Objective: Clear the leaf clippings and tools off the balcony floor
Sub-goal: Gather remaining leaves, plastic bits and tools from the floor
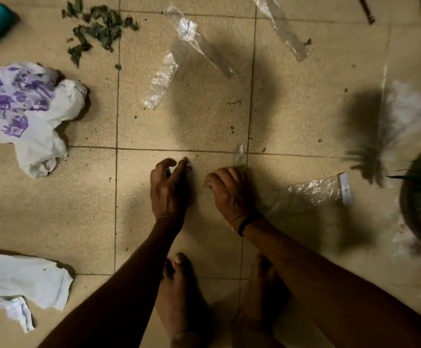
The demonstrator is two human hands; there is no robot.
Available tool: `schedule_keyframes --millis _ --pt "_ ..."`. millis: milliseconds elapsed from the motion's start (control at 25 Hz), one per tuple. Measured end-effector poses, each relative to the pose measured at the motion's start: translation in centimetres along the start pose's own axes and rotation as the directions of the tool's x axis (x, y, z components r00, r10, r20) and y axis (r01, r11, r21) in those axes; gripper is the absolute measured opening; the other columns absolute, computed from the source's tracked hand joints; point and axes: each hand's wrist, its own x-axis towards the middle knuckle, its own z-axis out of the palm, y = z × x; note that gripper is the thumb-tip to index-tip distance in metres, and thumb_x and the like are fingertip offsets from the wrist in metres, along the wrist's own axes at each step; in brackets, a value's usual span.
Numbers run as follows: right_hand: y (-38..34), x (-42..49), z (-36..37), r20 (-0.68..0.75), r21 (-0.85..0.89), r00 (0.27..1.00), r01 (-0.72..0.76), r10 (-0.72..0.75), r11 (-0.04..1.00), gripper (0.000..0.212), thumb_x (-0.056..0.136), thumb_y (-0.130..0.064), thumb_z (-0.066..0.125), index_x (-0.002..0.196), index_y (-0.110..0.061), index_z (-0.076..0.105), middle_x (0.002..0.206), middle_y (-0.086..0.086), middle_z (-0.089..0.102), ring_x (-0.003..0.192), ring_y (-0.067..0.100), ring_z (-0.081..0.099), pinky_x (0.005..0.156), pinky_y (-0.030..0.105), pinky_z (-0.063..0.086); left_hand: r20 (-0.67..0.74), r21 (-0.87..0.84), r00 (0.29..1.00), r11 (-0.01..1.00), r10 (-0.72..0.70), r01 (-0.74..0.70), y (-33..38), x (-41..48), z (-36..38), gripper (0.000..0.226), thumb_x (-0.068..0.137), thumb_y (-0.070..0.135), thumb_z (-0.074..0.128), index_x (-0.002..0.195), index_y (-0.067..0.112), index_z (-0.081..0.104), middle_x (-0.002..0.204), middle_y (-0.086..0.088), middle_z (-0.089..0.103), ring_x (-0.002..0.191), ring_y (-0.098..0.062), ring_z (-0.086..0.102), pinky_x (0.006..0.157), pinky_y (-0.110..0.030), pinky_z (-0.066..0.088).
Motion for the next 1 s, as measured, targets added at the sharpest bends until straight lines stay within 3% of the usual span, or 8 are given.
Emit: schedule_keyframes --millis 120,200,280,480,640,800,880,1000 --pt "1.1 1.3 -1.9 -0.173 0.112 0.908 -0.368 0.383 0.923 0.01 0.093 -0.013 0.058 0.093 -0.011 0.068 0.091 0.005 0.064 0.09 0.017 0.051 0.079 0.029 0.044 -0.07 -0.033 0.996 0.998 -0.063 0.061 1.5 1.1 0.1 0.018 0.097 0.034 0.061 0.114 0.029 0.064 0.113 0.017 0.056 0.11 -0.011 0.052 0.087 -0.015 0.04" --pt "3.5 1.4 -3.8 -0.254 0.235 0.738 -0.58 0.625 0.78 0.01 0.091 -0.012 0.063 0.096 -0.01 0.07 0.093 0.006 0.069 0.09 0.02 0.059 0.078 0.03 0.047 -0.023 -0.039 0.997 0.996 -0.079 0.078 2.1 1.6 0.6 0.026 0.094 0.012 0.062 0.119 0.011 0.064 0.124 -0.007 0.057 0.115 -0.026 0.051 0.092 -0.026 0.041" --pt "5.4 1.2 -5.2 -0.228 0.243 0.646 -0.687 0.728 0.685 0.019 0.09 -0.01 0.064 0.106 -0.01 0.072 0.1 0.008 0.071 0.095 0.026 0.064 0.083 0.026 0.046 0.024 0.013 0.989 0.989 -0.148 0.148 3.0 2.4 0.8 0.034 0.089 0.002 0.062 0.123 0.004 0.06 0.131 -0.018 0.052 0.119 -0.033 0.048 0.098 -0.034 0.039" --pt "6.5 1.9 -5.3 -0.13 0.133 0.754 -0.63 0.644 0.765 0.021 0.088 -0.011 0.068 0.109 -0.012 0.074 0.101 0.011 0.069 0.093 0.025 0.064 0.079 0.02 0.043 -0.023 -0.192 0.985 0.968 -0.169 0.161 6.1 4.0 1.1 0.018 0.098 0.016 0.051 0.113 0.012 0.061 0.114 -0.006 0.055 0.105 -0.021 0.05 0.089 -0.03 0.043" --pt "7.3 2.2 -5.3 -0.019 0.073 0.811 -0.582 0.584 0.81 0.013 0.09 -0.014 0.06 0.097 -0.018 0.07 0.103 0.001 0.062 0.095 0.012 0.056 0.079 0.024 0.041 0.057 -0.145 0.994 0.984 -0.096 0.103 7.4 5.6 1.7 0.018 0.103 0.019 0.044 0.114 0.024 0.056 0.107 0.013 0.047 0.094 0.002 0.039 0.076 -0.006 0.035" --pt "8.4 2.1 -4.8 -0.03 -0.14 0.939 -0.343 0.342 0.929 0.029 0.081 0.008 0.061 0.101 -0.013 0.062 0.101 0.004 0.056 0.098 0.019 0.045 0.075 0.025 0.043 0.136 -0.205 0.991 0.979 0.015 0.013 9.5 6.3 1.6 0.019 0.103 0.041 0.042 0.106 0.038 0.06 0.108 0.014 0.056 0.1 -0.006 0.051 0.082 -0.02 0.041" --pt "8.9 2.8 -4.7 -0.029 -0.148 0.942 -0.335 0.335 0.93 0.028 0.08 0.01 0.06 0.097 -0.013 0.061 0.097 0.004 0.056 0.095 0.02 0.044 0.075 0.028 0.046 0.121 -0.114 0.988 0.99 0.098 -0.084 10.2 6.6 1.6 0.017 0.099 0.052 0.046 0.101 0.042 0.06 0.107 0.017 0.057 0.1 -0.002 0.053 0.081 -0.026 0.043" --pt "8.8 4.0 -5.2 -0.066 -0.043 0.906 -0.421 0.418 0.906 0.014 0.089 0.0 0.057 0.095 -0.012 0.062 0.099 0.005 0.058 0.095 0.022 0.049 0.073 0.023 0.04 0.148 -0.11 0.972 0.98 0.181 -0.165 10.2 7.1 2.3 0.024 0.1 0.045 0.049 0.113 0.03 0.062 0.109 0.016 0.054 0.103 -0.001 0.049 0.078 -0.016 0.036"
